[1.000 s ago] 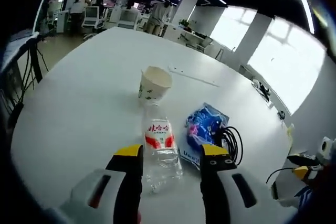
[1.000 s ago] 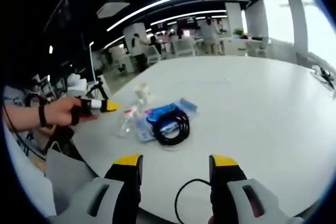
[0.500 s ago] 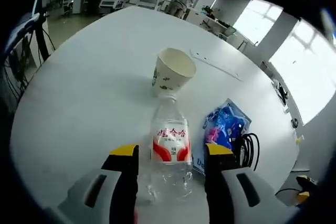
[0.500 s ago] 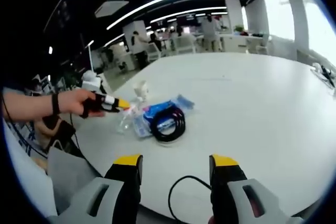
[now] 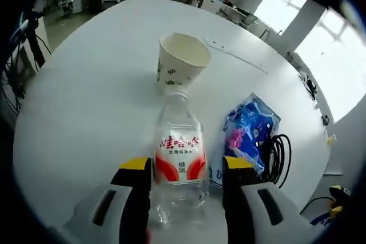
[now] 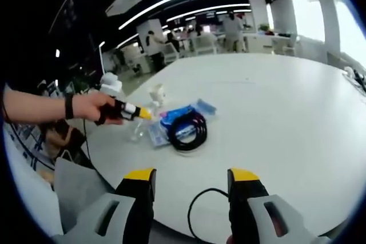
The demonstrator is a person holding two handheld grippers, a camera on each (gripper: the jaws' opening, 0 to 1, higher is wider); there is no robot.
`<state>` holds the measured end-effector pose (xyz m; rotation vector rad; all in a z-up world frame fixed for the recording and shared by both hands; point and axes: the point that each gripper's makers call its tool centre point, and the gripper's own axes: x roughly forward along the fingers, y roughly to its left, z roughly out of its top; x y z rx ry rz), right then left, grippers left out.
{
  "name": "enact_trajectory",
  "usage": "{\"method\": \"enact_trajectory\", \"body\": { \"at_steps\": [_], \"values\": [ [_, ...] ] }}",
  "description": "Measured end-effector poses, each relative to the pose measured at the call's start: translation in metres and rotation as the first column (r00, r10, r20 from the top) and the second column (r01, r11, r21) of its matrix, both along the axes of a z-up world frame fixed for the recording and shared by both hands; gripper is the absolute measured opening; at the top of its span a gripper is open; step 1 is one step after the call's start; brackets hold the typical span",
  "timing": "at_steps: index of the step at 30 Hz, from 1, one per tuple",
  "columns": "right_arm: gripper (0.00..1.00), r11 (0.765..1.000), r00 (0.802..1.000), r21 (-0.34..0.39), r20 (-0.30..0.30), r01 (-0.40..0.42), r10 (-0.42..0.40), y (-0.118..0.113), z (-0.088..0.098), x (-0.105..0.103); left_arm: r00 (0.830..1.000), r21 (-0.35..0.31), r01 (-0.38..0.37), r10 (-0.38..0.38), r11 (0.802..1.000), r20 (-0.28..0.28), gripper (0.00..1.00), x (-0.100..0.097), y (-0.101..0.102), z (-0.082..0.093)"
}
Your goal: Arrange the tabletop items into an orderly group along one side of the table until the central work area is clear of visible clutter.
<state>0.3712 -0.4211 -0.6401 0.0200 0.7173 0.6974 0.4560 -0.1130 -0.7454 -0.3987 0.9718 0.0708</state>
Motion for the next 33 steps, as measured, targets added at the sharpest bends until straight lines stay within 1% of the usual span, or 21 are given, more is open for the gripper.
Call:
{"method": "enact_trajectory", "body": {
  "at_steps": [3,5,11,17,21,23,25,33],
  "values": [
    [0.51,1.0,1.0,0.0,0.001,0.004,-0.004,-0.002,0.001,0.001,1.0,0.006,0.008,-0.008,1.0,-0.013,0.44,-0.004,0.0,-0.005],
    [0.5,1.0,1.0,0.003,0.002,0.012,-0.012,-0.004,0.001,0.001,1.0,-0.001,-0.007,0.007,1.0,-0.028,0.4,-0.009,0.001,-0.006],
    [0.49,1.0,1.0,0.011,-0.001,0.023,-0.023,-0.006,0.002,0.001,1.0,0.009,-0.003,0.003,1.0,-0.021,0.39,-0.012,0.003,-0.005],
    [0.49,1.0,1.0,0.014,0.0,0.021,-0.021,-0.005,0.002,-0.001,1.0,0.004,-0.012,0.013,1.0,-0.024,0.39,-0.024,0.006,-0.005],
    [0.5,1.0,1.0,0.019,0.002,0.014,-0.014,-0.002,0.001,-0.002,1.0,0.005,-0.014,0.015,1.0,-0.028,0.39,-0.035,0.009,-0.005],
    [0.5,1.0,1.0,0.019,0.002,0.01,-0.01,0.0,0.001,-0.003,1.0,0.01,-0.005,0.005,1.0,-0.03,0.39,-0.044,0.008,-0.005],
    [0.5,1.0,1.0,0.022,0.002,0.005,-0.005,0.003,0.001,-0.003,1.0,0.013,0.001,0.0,1.0,-0.03,0.39,-0.047,0.008,-0.005],
    [0.49,0.999,1.0,0.03,-0.005,-0.03,0.03,0.015,-0.002,-0.007,0.998,0.012,0.021,-0.021,1.0,-0.051,0.39,-0.079,0.007,-0.006]
  ]
}}
